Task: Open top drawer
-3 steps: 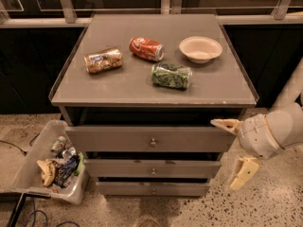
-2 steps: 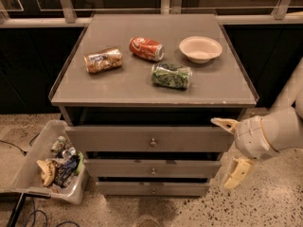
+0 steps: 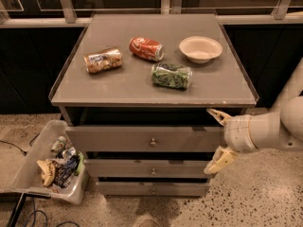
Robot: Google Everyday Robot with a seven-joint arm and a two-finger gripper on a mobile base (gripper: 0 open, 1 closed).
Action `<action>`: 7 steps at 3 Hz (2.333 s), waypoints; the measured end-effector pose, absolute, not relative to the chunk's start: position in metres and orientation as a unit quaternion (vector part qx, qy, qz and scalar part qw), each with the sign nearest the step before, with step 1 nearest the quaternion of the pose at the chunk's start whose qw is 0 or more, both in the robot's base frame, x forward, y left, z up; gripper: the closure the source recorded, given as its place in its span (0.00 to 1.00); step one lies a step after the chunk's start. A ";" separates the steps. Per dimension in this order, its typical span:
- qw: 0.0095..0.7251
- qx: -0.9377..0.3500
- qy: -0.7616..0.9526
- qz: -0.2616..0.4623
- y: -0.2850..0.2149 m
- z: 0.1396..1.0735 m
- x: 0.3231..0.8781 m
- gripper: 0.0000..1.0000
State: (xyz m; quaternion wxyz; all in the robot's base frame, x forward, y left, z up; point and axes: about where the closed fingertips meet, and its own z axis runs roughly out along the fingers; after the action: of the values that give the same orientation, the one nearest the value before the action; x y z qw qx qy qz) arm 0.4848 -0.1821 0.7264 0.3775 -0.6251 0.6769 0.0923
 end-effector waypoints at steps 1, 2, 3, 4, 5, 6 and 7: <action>0.377 -0.626 0.676 0.093 -0.182 0.725 0.485 0.00; 0.369 -0.633 0.676 0.083 -0.176 0.717 0.486 0.00; 0.361 -0.639 0.675 0.071 -0.171 0.706 0.496 0.00; 0.353 -0.641 0.679 0.057 -0.172 0.694 0.512 0.00; 0.341 -0.641 0.686 0.046 -0.180 0.680 0.525 0.00; 0.333 -0.639 0.692 0.049 -0.186 0.668 0.525 0.00; 0.327 -0.638 0.695 0.058 -0.186 0.658 0.520 0.00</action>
Offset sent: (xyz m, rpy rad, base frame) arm 0.0031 0.0116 -0.0194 -0.0691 -0.0076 0.0050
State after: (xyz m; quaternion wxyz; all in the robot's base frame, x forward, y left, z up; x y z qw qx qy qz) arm 0.5202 -0.1862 0.6581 0.3266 -0.6377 0.6951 0.0584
